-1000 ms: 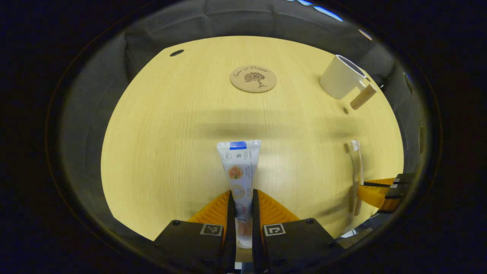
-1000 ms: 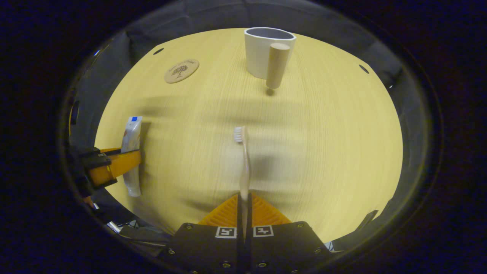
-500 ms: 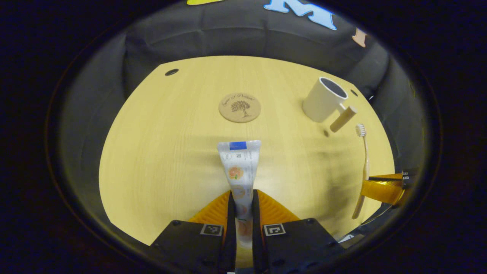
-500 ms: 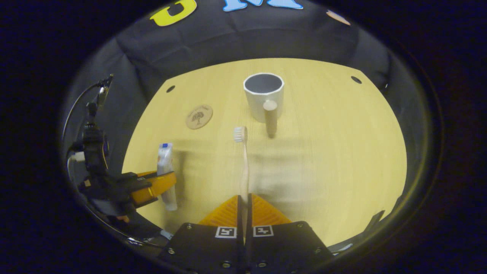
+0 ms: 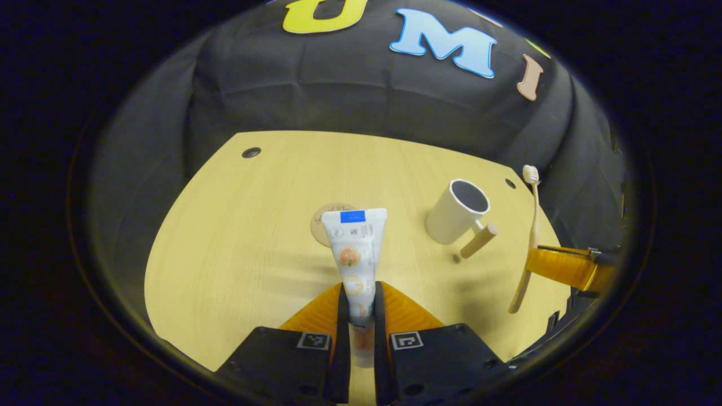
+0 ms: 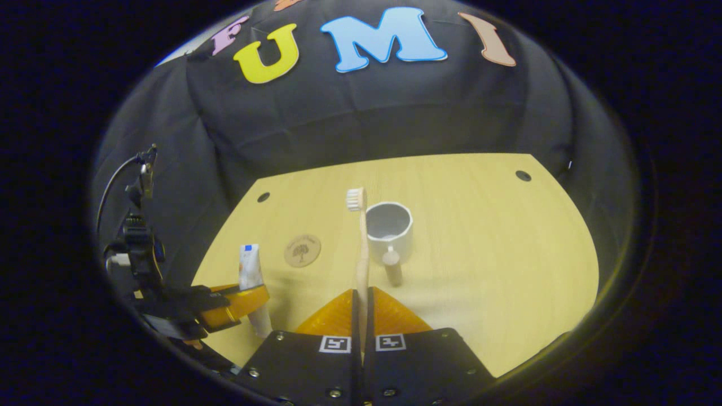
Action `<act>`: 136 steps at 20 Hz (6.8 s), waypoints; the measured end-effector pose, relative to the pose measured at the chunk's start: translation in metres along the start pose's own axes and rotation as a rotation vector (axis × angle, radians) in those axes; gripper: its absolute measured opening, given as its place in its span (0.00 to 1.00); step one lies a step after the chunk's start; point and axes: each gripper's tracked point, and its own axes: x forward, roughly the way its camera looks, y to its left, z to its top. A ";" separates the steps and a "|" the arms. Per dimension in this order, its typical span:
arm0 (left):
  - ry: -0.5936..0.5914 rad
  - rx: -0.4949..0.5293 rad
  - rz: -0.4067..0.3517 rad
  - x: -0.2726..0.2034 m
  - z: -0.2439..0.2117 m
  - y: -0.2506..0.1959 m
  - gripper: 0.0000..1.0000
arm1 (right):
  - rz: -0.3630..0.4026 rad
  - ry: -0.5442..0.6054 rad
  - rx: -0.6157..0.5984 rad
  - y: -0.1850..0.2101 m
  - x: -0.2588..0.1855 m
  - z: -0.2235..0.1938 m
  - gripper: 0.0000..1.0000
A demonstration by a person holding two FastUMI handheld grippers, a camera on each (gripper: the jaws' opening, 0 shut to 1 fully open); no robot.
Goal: Put the toothbrush and toothpaste on the desktop into the cup, then pick up the cup and place it on the coaster on the desktop.
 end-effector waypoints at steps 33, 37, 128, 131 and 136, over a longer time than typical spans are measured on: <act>-0.238 -0.148 -0.006 0.007 0.088 -0.033 0.25 | 0.001 -0.238 -0.249 -0.032 0.131 0.088 0.05; -0.250 -0.136 -0.013 0.005 0.091 -0.036 0.25 | -0.005 -0.226 -0.234 -0.036 0.126 0.086 0.39; -0.444 -0.171 -0.021 0.010 0.088 0.036 0.98 | -0.196 0.462 -0.104 -0.066 0.155 -0.047 0.31; -0.438 -0.179 -0.016 0.011 0.085 0.042 0.98 | -0.193 0.451 -0.132 -0.065 0.154 -0.046 0.30; -0.434 -0.189 -0.006 0.008 0.085 0.048 0.94 | -0.192 0.423 -0.192 -0.067 0.156 -0.044 0.24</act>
